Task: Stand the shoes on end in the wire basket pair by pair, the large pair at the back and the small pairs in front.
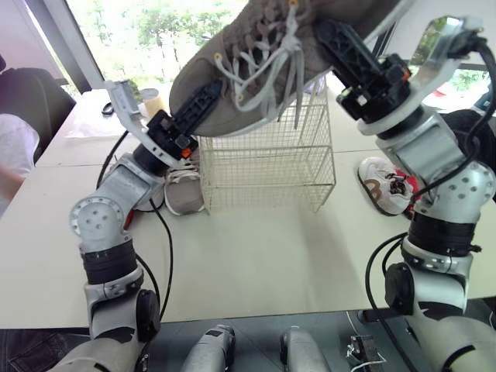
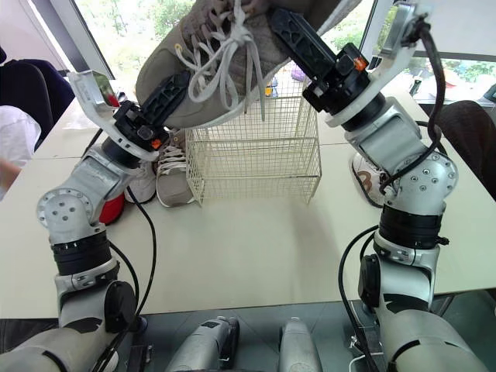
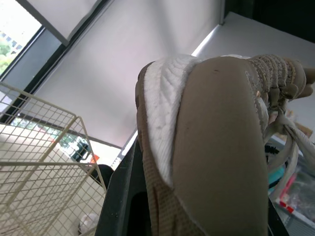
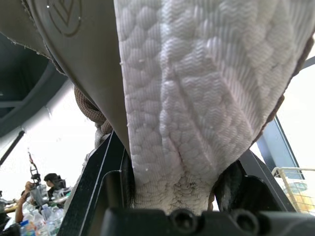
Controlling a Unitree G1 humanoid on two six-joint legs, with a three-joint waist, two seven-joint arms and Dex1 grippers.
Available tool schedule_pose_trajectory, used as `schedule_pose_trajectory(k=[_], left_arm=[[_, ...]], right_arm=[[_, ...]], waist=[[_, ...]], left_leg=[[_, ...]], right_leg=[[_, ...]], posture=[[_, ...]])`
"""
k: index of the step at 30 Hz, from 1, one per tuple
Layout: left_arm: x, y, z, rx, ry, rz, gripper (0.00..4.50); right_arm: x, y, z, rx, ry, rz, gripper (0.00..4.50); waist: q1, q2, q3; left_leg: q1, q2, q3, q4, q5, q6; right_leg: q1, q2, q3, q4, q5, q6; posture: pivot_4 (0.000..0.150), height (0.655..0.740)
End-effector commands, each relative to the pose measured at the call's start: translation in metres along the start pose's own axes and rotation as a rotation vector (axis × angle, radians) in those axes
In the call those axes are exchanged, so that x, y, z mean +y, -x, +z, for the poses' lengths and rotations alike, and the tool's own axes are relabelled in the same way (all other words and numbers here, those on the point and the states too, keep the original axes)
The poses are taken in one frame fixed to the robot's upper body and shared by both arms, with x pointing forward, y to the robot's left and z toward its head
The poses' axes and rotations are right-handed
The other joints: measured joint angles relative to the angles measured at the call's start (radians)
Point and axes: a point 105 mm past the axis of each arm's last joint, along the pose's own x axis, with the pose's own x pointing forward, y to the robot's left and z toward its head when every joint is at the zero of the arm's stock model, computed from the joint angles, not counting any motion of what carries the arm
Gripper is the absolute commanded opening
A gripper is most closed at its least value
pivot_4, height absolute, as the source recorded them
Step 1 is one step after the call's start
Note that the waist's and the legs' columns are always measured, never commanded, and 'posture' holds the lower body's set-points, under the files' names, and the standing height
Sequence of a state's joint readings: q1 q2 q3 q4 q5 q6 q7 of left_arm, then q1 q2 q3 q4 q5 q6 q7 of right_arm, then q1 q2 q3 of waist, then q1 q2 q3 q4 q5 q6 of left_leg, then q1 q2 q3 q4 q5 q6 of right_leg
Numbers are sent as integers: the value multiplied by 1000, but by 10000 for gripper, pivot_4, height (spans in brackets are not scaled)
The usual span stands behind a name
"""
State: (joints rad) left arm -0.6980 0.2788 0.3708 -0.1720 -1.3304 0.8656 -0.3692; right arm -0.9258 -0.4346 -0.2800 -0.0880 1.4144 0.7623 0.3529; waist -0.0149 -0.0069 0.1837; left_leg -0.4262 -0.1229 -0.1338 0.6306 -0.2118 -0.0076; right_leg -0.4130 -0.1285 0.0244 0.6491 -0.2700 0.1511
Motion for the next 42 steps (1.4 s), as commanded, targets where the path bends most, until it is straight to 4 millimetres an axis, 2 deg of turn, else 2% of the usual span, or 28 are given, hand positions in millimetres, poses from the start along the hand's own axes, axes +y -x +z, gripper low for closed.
schedule_pose_trajectory(k=[1, 4, 5, 11, 17, 25, 31, 33, 34, 36, 37, 42], left_arm=[[2, 6, -10, 99, -11, 21, 25645], [-1, 14, -1, 124, -47, 11, 42035], [0, 17, 2, 137, -66, 19, 44699], [8, 27, 1, 198, -130, 59, 44699], [1, 25, -6, 200, -144, 39, 44699], [-3, 24, -9, 198, -159, 34, 44699], [-5, 23, -12, 200, -166, 30, 44699], [-6, 23, -12, 200, -170, 28, 45000], [-6, 22, -13, 202, -173, 27, 45000], [-6, 22, -13, 204, -178, 26, 45000], [-6, 21, -13, 204, -179, 25, 45000], [-8, 18, -15, 212, -180, 10, 45000]], right_arm=[[12, -13, 44, -82, 171, 40, 16608], [2, -21, 56, -4, 313, 25, 16608], [-2, -23, 60, 30, 375, 26, 16608], [-25, -35, 77, 220, 659, 85, 16608], [-59, -40, 70, 377, 893, 53, 16608], [-88, -25, 46, 556, 975, 13, 16608], [-97, -20, 40, 583, 931, -18, 16608], [-98, -18, 38, 588, 907, -25, 26987], [-99, -17, 37, 596, 886, -17, 30577], [-100, -14, 34, 607, 852, -15, 41525], [-100, -13, 34, 610, 831, -19, 44347], [-104, -13, 44, 542, 791, -97, 44347]], waist=[[0, 0, 0], [2, 0, 0], [0, 0, 0], [-7, 1, 0], [-7, 1, 1], [-6, 1, 1], [-4, 1, 1], [-4, 1, 1], [-5, 1, 1], [-6, 1, 1], [-6, 1, 1], [-7, 1, 1]], left_leg=[[0, 0, 0, 0, 0, 0], [0, 0, 0, 0, 0, 1], [-1, 0, 0, 0, 0, 1], [0, 0, 2, -2, -1, 1], [-1, 0, 3, -3, 0, -1], [-1, 0, 3, -3, 2, -4], [-1, 0, 2, -2, 2, -4], [-1, 0, 2, -2, 2, -4], [-1, 0, 2, -2, 2, -4], [-1, 0, 2, -2, 2, -4], [-1, 0, 2, -2, 2, -4], [-1, 0, 2, -3, 2, -4]], right_leg=[[0, 0, 0, 0, 0, 0], [-1, 0, 0, 0, 0, 0], [-1, 0, 0, 0, 0, 0], [-2, 0, 1, 0, 0, 0], [-4, 0, 1, 0, 0, 0], [-4, 0, 2, 0, 0, 0], [-4, 0, 2, 0, 0, 0], [-4, 0, 2, 0, 0, 0], [-4, 0, 2, 0, 0, 0], [-4, 0, 2, 0, 0, 0], [-4, 0, 2, 0, 0, 0], [-4, 0, 2, 1, 0, 0]], posture=[[1500, 7400], [1500, 7400], [1500, 7400], [1500, 7400], [1500, 7400], [1500, 7400], [1500, 7400], [1500, 7400], [1500, 7400], [1500, 7400], [1500, 7400], [1500, 7400]])
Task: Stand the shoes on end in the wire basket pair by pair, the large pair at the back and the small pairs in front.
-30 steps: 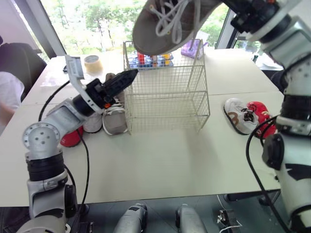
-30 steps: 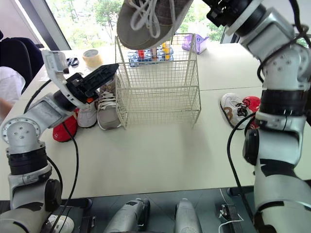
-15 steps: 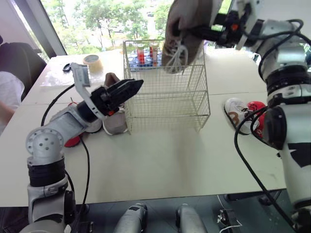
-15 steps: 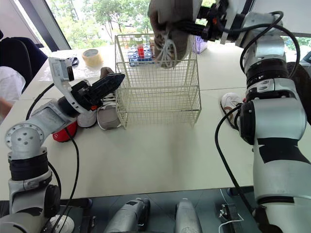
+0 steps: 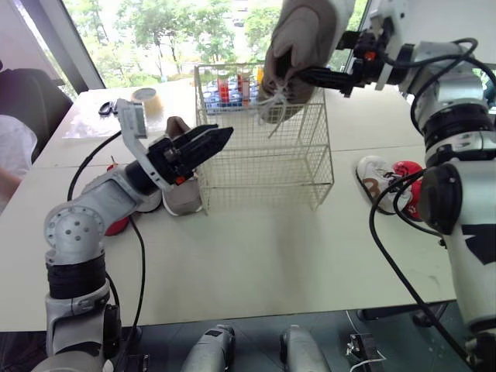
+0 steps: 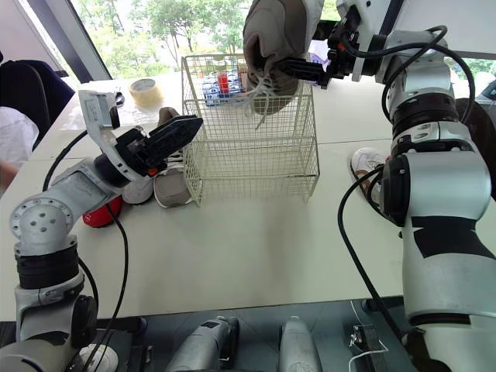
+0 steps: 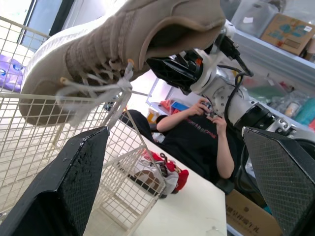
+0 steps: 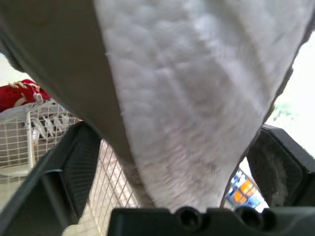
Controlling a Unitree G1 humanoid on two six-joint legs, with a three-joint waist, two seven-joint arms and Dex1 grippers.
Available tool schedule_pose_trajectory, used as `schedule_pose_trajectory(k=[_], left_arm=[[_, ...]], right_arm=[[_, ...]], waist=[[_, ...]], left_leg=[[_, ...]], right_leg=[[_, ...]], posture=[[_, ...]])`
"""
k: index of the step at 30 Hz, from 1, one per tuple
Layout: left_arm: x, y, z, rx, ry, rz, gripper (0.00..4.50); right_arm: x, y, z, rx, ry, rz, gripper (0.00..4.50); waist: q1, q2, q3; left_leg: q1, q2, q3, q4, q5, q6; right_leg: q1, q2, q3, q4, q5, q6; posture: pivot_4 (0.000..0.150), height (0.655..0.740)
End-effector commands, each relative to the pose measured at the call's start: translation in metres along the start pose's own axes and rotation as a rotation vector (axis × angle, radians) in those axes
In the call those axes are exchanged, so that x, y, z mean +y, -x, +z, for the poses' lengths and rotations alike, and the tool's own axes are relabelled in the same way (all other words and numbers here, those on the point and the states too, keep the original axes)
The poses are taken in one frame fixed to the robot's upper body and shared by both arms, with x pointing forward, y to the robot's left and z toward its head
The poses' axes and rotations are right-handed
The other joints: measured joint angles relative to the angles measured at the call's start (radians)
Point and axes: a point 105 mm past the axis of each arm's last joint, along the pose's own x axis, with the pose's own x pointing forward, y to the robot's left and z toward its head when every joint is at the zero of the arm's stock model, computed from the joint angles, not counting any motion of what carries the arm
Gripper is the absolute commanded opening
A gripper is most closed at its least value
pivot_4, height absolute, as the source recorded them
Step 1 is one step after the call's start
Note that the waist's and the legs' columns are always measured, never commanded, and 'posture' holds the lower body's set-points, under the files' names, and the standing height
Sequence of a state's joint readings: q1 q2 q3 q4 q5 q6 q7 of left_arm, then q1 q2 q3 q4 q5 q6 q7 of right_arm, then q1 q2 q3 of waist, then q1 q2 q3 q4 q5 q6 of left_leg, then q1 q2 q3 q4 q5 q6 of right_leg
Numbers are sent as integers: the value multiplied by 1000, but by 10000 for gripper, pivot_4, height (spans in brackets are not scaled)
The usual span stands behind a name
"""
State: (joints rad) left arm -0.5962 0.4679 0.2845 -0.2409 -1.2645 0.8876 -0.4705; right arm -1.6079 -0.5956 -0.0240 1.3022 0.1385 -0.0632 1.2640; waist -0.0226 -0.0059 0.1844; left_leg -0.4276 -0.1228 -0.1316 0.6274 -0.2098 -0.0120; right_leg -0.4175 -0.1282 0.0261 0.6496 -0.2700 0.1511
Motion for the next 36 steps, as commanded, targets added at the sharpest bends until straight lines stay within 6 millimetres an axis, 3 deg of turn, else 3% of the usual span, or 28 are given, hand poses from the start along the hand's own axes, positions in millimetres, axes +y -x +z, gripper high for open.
schedule_pose_trajectory(k=[1, 6, 13, 16, 19, 22, 24, 26, 29, 36], left_arm=[[-11, -5, 5, -9, -46, -38, 45000], [-13, -8, 1, 7, -41, -53, 45000], [-10, -6, 2, 13, -57, -31, 45000], [-4, -1, 8, 19, -107, 18, 45000], [8, 5, 29, 2, -202, 120, 45000], [37, 13, 57, -11, -336, 336, 45000], [70, 20, 74, 0, -379, 543, 45000], [94, 23, 77, 59, -383, 685, 45000], [121, 19, 63, 183, -365, 801, 45000], [165, 18, 34, 367, -287, 979, 45000]], right_arm=[[-12, 6, 26, -100, -11, -77, 44347], [-18, 10, 31, -177, -108, -119, 44347], [-18, 14, 24, -204, -95, -151, 44347], [-8, 12, 31, -249, -68, -123, 44347], [24, 16, 39, -259, -26, -50, 44347], [71, 22, 36, -174, 47, 65, 44347], [101, 25, 34, -131, 56, 138, 44347], [120, 26, 36, -120, 50, 174, 44347], [131, 27, 40, -111, 53, 178, 44347], [136, 28, 44, -99, 58, 145, 44347]], waist=[[1, 0, 0], [2, 0, 0], [2, 0, 0], [1, 0, 0], [3, 0, 0], [10, 0, 0], [12, 0, 0], [13, 0, 0], [12, 0, 0], [10, -1, -1]], left_leg=[[0, 0, 0, 0, 0, 0], [0, 0, 0, 0, 0, 0], [0, 0, 0, 0, 0, 0], [0, 0, 0, 0, 0, 0], [-1, 0, 0, 0, 0, 0], [-3, 0, 0, 1, 0, 0], [-4, 0, -1, 3, 0, -1], [-4, -1, -1, 3, 0, 0], [-3, -1, -1, 4, -2, 4], [-4, -1, -1, 3, 0, 1]], right_leg=[[0, 0, 0, 0, 0, 0], [0, 0, 0, 0, 0, 0], [0, 0, 0, 0, 0, 0], [0, 0, 0, 0, 0, 0], [-1, 0, 0, 1, 0, 0], [-4, 0, 0, 2, 0, 0], [-3, 0, 0, 3, 0, 0], [-3, 0, 0, 4, 0, 0], [-3, 0, -1, 5, 0, 0], [-4, 0, -1, 5, 0, 0]], posture=[[1500, 7400], [1500, 7400], [1500, 7400], [1500, 7400], [1500, 7400], [1500, 7400], [1500, 7400], [1500, 7400], [1500, 7400], [1500, 7400]])
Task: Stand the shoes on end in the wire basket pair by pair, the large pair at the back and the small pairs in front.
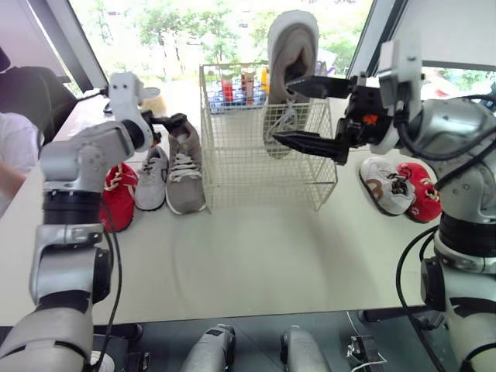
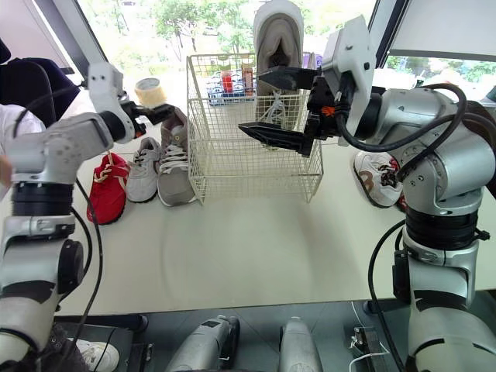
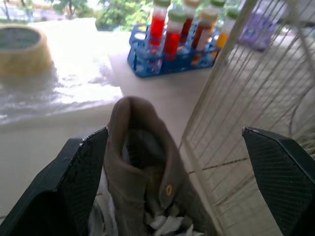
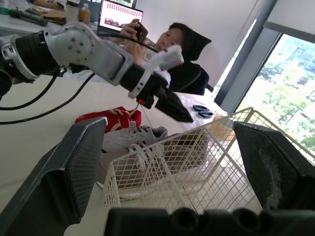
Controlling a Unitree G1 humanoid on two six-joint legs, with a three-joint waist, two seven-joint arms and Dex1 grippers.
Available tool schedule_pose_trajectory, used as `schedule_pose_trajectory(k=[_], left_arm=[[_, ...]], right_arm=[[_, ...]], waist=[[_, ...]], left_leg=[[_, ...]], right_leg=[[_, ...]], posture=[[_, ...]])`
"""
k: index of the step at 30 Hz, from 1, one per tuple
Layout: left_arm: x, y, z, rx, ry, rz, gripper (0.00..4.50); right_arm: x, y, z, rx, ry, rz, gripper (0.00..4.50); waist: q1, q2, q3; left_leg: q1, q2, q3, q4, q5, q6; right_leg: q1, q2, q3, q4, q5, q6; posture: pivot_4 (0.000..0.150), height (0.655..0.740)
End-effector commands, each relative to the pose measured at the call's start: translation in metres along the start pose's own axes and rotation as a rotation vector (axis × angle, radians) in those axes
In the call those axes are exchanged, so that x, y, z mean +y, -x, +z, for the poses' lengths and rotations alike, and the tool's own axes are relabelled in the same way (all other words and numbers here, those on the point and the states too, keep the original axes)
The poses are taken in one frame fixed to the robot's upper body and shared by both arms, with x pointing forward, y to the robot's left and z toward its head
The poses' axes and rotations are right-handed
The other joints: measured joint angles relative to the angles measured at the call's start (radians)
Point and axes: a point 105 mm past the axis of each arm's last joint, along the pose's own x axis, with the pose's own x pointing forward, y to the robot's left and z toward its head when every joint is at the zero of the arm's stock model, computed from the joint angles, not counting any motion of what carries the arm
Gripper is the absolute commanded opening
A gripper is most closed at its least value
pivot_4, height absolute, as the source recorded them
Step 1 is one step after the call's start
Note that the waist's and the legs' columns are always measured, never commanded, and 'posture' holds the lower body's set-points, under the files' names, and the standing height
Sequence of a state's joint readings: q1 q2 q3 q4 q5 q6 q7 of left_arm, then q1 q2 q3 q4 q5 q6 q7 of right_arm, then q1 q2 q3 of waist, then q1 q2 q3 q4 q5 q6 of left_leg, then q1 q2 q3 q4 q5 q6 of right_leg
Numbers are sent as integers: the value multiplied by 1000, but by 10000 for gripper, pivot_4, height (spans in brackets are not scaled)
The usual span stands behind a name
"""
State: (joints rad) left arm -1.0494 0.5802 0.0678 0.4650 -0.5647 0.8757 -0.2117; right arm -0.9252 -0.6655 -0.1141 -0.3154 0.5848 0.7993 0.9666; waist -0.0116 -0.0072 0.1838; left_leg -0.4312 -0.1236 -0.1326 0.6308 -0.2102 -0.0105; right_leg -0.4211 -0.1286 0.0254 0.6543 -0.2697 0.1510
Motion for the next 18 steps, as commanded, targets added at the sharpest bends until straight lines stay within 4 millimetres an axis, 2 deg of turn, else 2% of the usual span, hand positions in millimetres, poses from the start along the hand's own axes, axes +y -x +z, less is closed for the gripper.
schedule_pose_trajectory(k=[1, 9, 13, 18], left_arm=[[7, -10, 2, 52, -22, 63, 45000], [-11, -31, -38, 226, -23, 40, 45000], [-16, -29, -56, 347, 30, 47, 45000], [-13, -23, -62, 401, 103, 61, 45000]], right_arm=[[4, 4, 13, -15, 51, -22, 44347], [6, 5, 17, -18, 52, -54, 44347], [6, 6, 17, -15, 55, -68, 44347], [6, 6, 15, -11, 56, -80, 44347]], waist=[[-2, 0, 0], [0, 0, 0], [2, 0, 0], [-2, 0, 0]], left_leg=[[0, 0, 0, 0, 0, 0], [0, 0, 1, 0, 0, 1], [0, 0, 0, 1, -1, 2], [0, 0, 0, 0, -1, 2]], right_leg=[[0, 0, 0, 0, 0, 0], [-1, 0, 0, 0, 0, 0], [0, -1, 0, 0, 0, 0], [0, -1, 0, 0, 0, 0]], posture=[[1500, 7400], [1500, 7400], [1500, 7400], [1500, 7400]])
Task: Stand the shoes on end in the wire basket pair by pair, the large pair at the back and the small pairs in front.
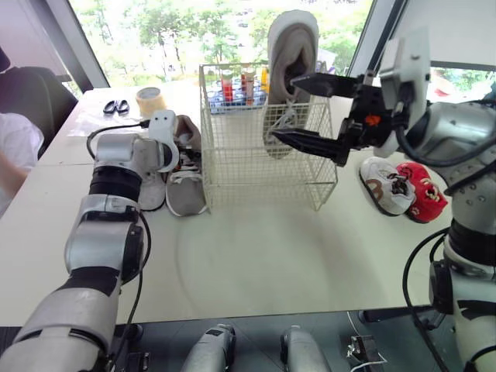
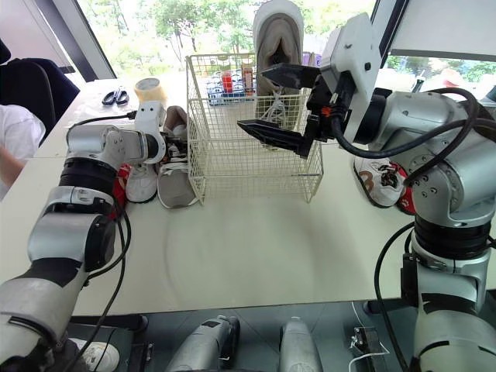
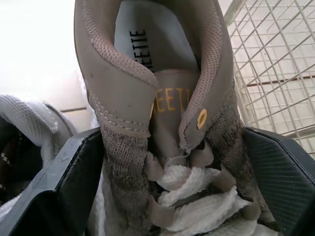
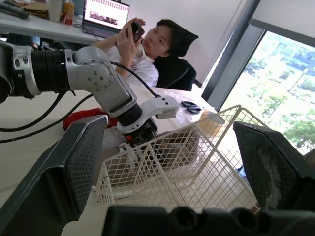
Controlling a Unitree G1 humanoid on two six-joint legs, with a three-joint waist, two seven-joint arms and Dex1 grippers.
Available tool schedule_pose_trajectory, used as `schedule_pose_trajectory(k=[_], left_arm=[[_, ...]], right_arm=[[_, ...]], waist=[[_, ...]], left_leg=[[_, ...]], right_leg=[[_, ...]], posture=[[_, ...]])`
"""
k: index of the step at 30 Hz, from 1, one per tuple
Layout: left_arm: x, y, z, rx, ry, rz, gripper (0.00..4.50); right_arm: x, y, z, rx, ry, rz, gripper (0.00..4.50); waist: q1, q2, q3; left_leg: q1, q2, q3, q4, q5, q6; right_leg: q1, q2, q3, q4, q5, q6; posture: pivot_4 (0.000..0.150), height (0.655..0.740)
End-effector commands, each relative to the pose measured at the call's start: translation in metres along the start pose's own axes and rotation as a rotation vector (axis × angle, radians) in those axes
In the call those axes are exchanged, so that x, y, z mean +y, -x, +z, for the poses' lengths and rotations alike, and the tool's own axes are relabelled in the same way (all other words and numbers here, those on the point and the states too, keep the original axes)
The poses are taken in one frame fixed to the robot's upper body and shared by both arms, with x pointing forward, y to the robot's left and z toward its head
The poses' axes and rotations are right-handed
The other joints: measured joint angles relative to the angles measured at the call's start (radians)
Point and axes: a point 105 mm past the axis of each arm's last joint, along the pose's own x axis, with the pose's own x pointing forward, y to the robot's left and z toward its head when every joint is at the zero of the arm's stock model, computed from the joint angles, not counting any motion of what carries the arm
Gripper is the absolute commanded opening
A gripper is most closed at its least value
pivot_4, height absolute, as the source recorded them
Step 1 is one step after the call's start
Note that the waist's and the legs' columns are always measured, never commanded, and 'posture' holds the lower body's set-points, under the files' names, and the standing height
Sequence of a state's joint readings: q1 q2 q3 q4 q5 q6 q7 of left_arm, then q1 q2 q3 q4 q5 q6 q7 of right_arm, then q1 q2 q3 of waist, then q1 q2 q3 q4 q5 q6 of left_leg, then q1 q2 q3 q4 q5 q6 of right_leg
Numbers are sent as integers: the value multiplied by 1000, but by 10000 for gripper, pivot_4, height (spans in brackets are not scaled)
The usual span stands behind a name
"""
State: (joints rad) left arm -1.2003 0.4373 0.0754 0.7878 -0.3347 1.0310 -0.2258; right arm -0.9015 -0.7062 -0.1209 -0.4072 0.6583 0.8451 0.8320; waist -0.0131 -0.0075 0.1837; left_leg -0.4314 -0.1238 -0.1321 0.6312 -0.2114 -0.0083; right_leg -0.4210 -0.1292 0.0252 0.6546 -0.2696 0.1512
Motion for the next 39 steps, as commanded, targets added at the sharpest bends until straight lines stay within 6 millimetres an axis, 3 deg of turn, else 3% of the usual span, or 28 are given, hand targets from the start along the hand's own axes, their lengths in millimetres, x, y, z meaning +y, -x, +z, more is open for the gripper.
schedule_pose_trajectory(k=[1, 6, 9, 13, 15, 17, 18, 21, 26, 29, 31, 35, 37, 39], left_arm=[[-3, 1, -12, 76, 50, -20, 45000], [-11, -1, -24, 119, 63, -59, 45000], [-12, -1, -27, 120, 78, -74, 36561], [-7, 2, -24, 104, 112, -67, 19326], [1, 10, -13, 68, 128, -46, 11943], [10, 20, 2, 19, 154, -19, 7709], [12, 24, 7, 3, 164, -13, 7709], [18, 53, 50, -150, 192, -7, 7709], [21, 105, 111, -371, 146, 3, 7709], [19, 127, 135, -454, 119, -9, 7709], [10, 143, 149, -484, 111, -71, 7709], [3, 147, 157, -501, 66, -105, 7709], [-4, 156, 177, -636, 57, -142, 7709], [-29, 177, 202, -873, -30, -246, 7709]], right_arm=[[2, 3, 9, -25, 39, -12, 44347], [1, 3, 10, -29, 40, -17, 44347], [-1, 3, 10, -32, 43, -24, 45000], [-2, 3, 9, -29, 49, -32, 45000], [-3, 4, 9, -27, 53, -38, 45000], [-4, 5, 9, -25, 55, -42, 45000], [-4, 5, 9, -25, 56, -44, 45000], [-5, 7, 9, -21, 59, -54, 45000], [-8, 7, 10, -24, 64, -67, 45000], [-9, 7, 10, -26, 67, -74, 45000], [-10, 7, 10, -27, 72, -82, 45000], [-12, 7, 12, -32, 84, -95, 45000], [-12, 7, 12, -37, 86, -102, 45000], [-13, 8, 13, -40, 85, -108, 45000]], waist=[[0, 0, 0], [1, 0, 0], [2, 0, 0], [3, 0, 0], [4, 0, 0], [1, 0, 0], [0, 0, 0], [-3, -1, 0], [-5, -7, 4], [-4, -8, 4], [-2, -8, 4], [1, -7, 4], [1, -7, 4], [1, -8, 5]], left_leg=[[0, 0, 0, 0, 0, 0], [0, 0, 0, 0, 0, 0], [0, 0, 0, 0, 0, -1], [0, 0, 0, 0, 1, -1], [0, -1, 0, 0, 1, -2], [0, 0, 0, 0, 1, -2], [0, 0, 0, 0, 1, -2], [0, 0, 0, 0, 1, -2], [-14, 0, 0, 5, 3, -5], [-18, 0, 0, 7, 3, -6], [-18, -1, 1, 8, 3, -6], [-13, -1, 0, 10, 3, -5], [-10, -1, 0, 10, 2, -4], [-12, 0, -1, 12, 2, -3]], right_leg=[[0, 0, 0, 0, 0, 0], [0, 0, 0, 0, 0, 0], [0, 0, 0, 0, 0, 0], [0, 0, 0, 0, 0, 0], [0, -1, 0, 0, 0, 0], [0, -1, 0, 0, 0, 0], [0, -1, 0, 0, 0, 0], [-1, 0, 0, 0, 0, 0], [-16, 0, 0, 8, 0, 0], [-19, -1, 0, 9, 0, 0], [-18, -1, 0, 9, 0, 0], [-13, -1, -1, 9, 0, 0], [-10, 0, -2, 9, 0, 0], [-10, 0, -3, 10, 0, 0]], posture=[[1500, 7400], [1500, 7400], [1500, 7400], [1500, 7400], [1500, 7400], [1500, 7400], [1500, 7400], [1500, 7400], [1500, 7400], [1500, 7400], [1500, 7400], [1500, 7400], [1500, 7400], [1500, 7400]])
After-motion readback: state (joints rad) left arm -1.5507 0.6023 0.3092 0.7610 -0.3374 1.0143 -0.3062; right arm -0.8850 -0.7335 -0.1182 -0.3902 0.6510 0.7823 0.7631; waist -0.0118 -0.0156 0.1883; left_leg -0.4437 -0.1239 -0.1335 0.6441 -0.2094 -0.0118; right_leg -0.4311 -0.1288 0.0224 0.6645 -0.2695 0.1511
